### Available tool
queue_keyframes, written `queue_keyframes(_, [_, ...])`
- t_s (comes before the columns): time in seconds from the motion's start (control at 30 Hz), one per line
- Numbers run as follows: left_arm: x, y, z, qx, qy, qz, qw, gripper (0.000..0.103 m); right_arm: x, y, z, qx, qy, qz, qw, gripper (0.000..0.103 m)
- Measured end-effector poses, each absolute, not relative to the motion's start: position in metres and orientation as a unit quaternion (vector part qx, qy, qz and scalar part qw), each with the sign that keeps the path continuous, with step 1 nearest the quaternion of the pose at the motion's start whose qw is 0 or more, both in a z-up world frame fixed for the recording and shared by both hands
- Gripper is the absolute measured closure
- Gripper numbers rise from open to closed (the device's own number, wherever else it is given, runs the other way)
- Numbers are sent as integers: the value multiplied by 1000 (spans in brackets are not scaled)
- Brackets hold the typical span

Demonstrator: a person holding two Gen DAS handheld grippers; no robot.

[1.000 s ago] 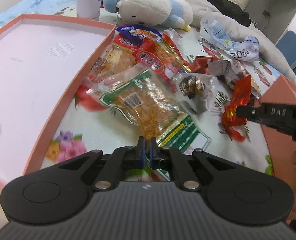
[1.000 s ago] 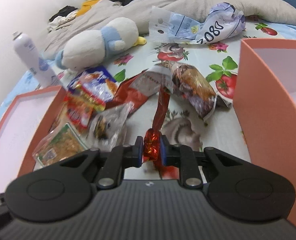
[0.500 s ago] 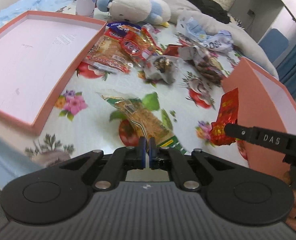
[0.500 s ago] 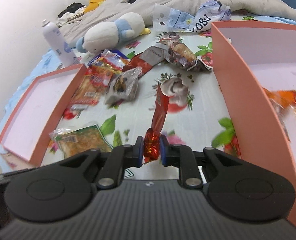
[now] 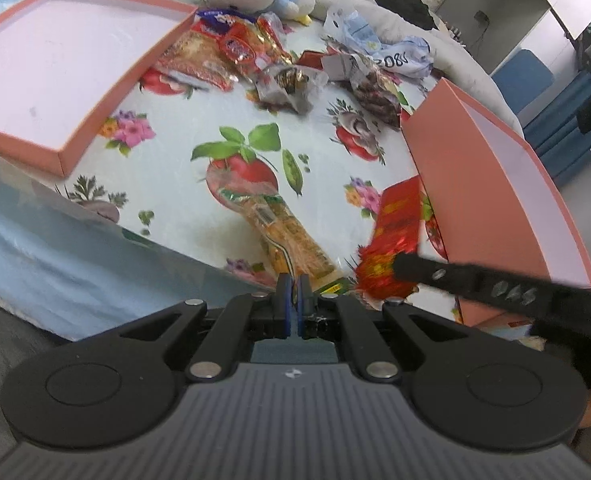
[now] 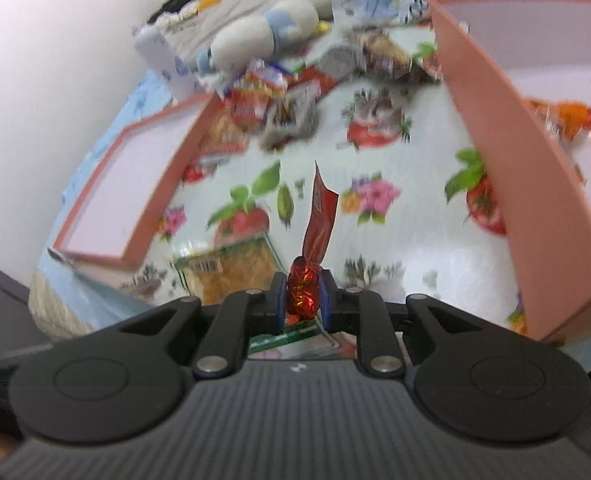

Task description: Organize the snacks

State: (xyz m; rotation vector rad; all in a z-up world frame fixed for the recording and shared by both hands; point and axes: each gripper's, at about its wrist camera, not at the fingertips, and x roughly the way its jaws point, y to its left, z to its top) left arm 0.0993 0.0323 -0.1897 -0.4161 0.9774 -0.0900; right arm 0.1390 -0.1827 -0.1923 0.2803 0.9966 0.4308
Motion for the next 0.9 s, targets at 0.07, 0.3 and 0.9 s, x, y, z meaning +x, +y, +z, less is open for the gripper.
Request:
queue_keyframes(0.07, [100, 32, -192, -197, 471, -45, 859, 100, 135, -179, -199, 119, 477, 205, 847, 83])
queue_keyframes(0.3, [99, 35, -205, -207, 489, -52, 846, 99, 132, -176, -218, 120, 496, 221, 831, 81])
queue_keyframes(0.9, [112, 43, -181, -186, 492, -59, 848, 23, 118, -191, -189, 76, 443, 231, 863, 51])
